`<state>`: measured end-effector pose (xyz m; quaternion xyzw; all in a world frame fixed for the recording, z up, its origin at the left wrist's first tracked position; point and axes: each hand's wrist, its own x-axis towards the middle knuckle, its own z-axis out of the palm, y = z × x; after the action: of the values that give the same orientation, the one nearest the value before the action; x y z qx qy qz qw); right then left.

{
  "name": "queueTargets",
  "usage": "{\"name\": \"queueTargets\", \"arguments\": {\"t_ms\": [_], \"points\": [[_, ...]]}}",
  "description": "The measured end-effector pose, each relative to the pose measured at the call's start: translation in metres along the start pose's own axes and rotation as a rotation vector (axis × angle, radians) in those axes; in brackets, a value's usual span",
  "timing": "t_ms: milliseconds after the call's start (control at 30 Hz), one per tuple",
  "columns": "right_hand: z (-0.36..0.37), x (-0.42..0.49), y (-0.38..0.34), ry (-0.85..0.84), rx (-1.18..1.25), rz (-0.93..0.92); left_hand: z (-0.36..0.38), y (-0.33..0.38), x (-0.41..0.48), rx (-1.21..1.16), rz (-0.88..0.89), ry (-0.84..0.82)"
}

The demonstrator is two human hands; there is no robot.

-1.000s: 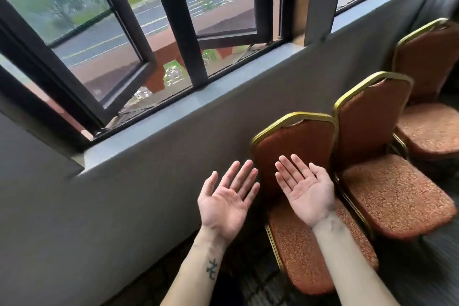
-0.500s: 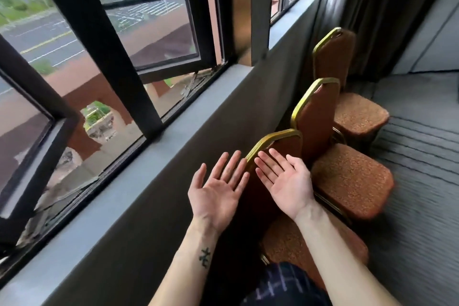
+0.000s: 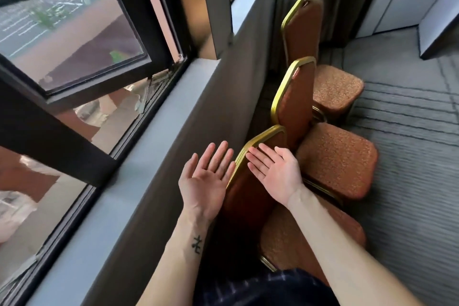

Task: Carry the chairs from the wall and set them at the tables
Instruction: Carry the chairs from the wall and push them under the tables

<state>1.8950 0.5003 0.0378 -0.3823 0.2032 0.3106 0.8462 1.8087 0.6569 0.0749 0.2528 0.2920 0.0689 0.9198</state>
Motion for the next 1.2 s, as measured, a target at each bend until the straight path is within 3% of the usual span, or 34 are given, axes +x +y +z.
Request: {"name": "queueTargets", "arguments": {"t_ms": [267, 767, 1200], "points": [[0.0, 0.032, 0.01, 0.09, 0.061, -0.045, 0.003, 0.014, 0.072, 0.089, -0.15, -0.025], [0.011, 0.102, 0.052, 0.434, 0.232, -0.107, -0.02, 0.018, 0.215, 0.26, -0.45, -0.115], [0.024, 0.104, 0.063, 0.414, 0.283, -0.112, -0.01, -0.006, 0.23, 0.407, -0.552, -0.222]]}}
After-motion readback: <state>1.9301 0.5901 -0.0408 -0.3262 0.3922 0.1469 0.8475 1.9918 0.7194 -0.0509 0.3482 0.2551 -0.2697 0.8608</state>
